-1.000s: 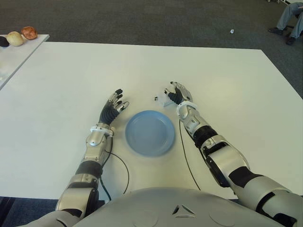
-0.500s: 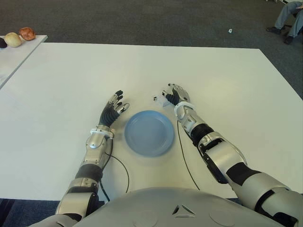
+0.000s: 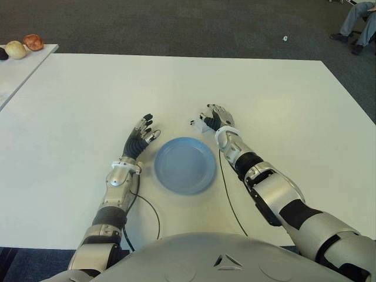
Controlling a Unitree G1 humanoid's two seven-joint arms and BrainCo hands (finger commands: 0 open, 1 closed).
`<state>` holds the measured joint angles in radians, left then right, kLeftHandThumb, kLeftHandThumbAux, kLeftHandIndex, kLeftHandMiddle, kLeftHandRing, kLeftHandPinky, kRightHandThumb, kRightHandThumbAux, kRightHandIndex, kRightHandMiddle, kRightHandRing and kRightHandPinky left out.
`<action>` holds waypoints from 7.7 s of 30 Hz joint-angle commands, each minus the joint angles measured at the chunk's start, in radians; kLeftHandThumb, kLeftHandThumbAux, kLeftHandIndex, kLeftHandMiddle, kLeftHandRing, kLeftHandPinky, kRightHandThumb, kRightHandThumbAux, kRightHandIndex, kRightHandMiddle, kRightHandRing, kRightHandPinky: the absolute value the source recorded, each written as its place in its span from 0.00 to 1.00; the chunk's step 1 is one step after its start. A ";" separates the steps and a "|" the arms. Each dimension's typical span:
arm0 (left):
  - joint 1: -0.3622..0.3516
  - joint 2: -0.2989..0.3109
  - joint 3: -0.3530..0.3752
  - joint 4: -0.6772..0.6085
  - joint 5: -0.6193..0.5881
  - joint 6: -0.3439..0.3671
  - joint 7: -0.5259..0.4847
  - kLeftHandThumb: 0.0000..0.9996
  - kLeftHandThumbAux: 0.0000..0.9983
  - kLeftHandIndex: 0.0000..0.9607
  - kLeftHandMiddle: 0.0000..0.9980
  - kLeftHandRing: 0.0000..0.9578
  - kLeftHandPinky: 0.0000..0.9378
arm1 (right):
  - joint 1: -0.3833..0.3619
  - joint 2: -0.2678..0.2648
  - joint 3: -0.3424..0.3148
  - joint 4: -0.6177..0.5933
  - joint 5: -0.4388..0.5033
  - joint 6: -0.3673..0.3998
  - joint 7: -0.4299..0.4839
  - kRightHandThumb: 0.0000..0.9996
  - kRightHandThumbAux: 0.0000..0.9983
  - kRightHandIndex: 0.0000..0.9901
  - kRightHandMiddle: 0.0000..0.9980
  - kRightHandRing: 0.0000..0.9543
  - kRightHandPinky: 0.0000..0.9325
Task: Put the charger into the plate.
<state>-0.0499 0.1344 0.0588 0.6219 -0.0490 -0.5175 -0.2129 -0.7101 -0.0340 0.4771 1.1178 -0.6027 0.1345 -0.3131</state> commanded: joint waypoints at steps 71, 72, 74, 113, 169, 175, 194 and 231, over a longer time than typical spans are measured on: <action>-0.124 0.039 0.093 0.135 -0.024 0.109 0.059 0.00 0.60 0.00 0.00 0.00 0.00 | 0.310 -0.011 0.037 -0.601 -0.092 0.233 0.052 0.20 0.21 0.00 0.00 0.00 0.00; -0.125 0.040 0.094 0.137 -0.024 0.109 0.059 0.00 0.60 0.00 0.00 0.00 0.00 | 0.310 -0.010 0.037 -0.600 -0.093 0.233 0.051 0.20 0.21 0.00 0.00 0.00 0.00; -0.128 0.040 0.095 0.139 -0.024 0.109 0.059 0.00 0.60 0.00 0.00 0.00 0.00 | 0.311 -0.009 0.038 -0.596 -0.094 0.231 0.048 0.20 0.21 0.00 0.00 0.00 0.00; -0.076 0.047 0.091 0.037 -0.049 0.067 0.004 0.00 0.61 0.00 0.02 0.00 0.00 | 0.267 0.010 0.010 -0.347 -0.063 0.090 -0.034 0.22 0.22 0.00 0.00 0.00 0.00; -0.046 0.053 0.087 0.021 -0.051 0.095 -0.019 0.00 0.60 0.00 0.03 0.00 0.00 | 0.174 -0.042 -0.046 -0.310 -0.051 0.077 0.022 0.25 0.25 0.00 0.00 0.00 0.00; -0.045 0.053 0.088 0.020 -0.051 0.101 -0.018 0.00 0.60 0.00 0.03 0.00 0.00 | 0.173 -0.042 -0.054 -0.331 -0.046 0.099 0.037 0.24 0.25 0.00 0.00 0.00 0.00; -0.042 0.049 0.086 0.010 -0.052 0.101 -0.021 0.00 0.60 0.00 0.02 0.00 0.00 | 0.182 -0.045 -0.050 -0.390 -0.059 0.168 0.074 0.24 0.22 0.00 0.00 0.00 0.00; -0.039 0.035 0.078 0.006 -0.046 0.101 -0.008 0.00 0.60 0.00 0.03 0.01 0.00 | 0.210 -0.008 -0.002 -0.477 -0.090 0.290 0.075 0.23 0.22 0.00 0.00 0.00 0.00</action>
<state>-0.0950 0.1804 0.1436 0.6259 -0.0986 -0.4356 -0.2285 -0.5140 -0.0418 0.4668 0.6411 -0.6846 0.4125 -0.2407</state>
